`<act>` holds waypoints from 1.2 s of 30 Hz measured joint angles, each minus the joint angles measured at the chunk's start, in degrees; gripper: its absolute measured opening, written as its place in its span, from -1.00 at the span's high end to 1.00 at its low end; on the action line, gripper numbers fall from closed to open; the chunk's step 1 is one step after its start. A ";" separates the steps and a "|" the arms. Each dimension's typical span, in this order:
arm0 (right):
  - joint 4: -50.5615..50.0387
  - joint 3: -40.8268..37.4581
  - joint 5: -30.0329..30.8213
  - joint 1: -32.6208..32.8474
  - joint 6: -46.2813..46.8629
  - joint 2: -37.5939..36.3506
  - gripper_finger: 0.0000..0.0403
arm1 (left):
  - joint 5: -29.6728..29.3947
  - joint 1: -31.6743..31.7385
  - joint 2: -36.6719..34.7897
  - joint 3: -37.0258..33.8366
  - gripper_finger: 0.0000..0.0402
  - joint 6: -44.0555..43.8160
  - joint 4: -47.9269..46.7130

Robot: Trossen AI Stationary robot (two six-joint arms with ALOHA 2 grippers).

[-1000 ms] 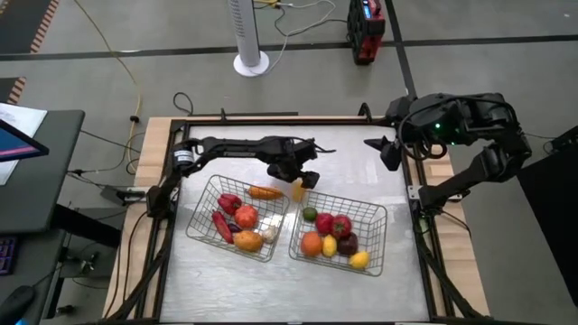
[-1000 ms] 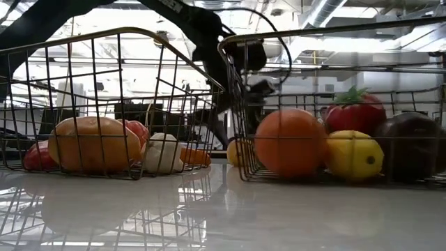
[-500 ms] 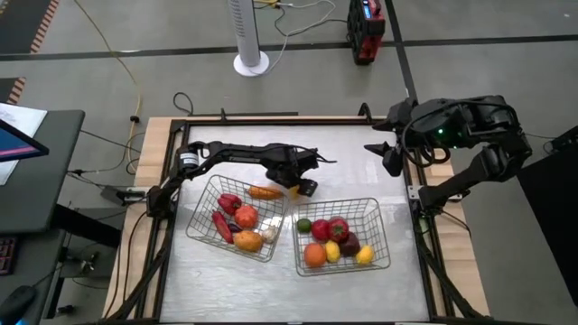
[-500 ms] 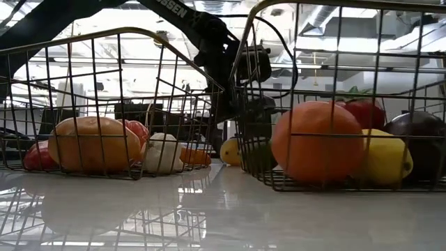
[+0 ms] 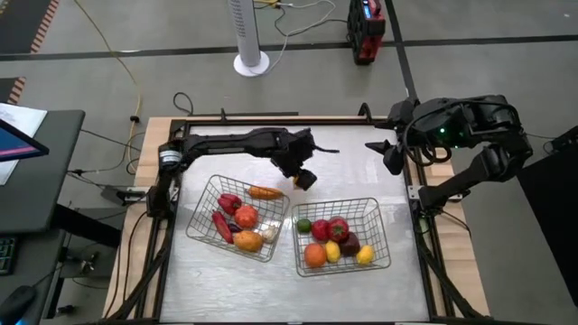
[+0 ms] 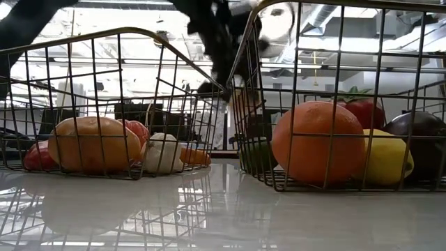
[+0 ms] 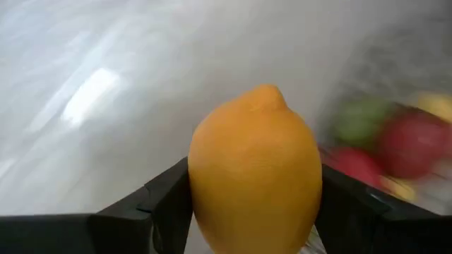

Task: Sort produce into baskets
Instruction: Put the lemon into the right wire basket, then put yellow chili pepper into the left wire basket

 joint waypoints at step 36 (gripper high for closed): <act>2.80 0.02 2.13 -4.97 6.63 -0.45 -0.50 | 1.37 5.38 -15.50 -5.55 -0.53 45.52 -16.87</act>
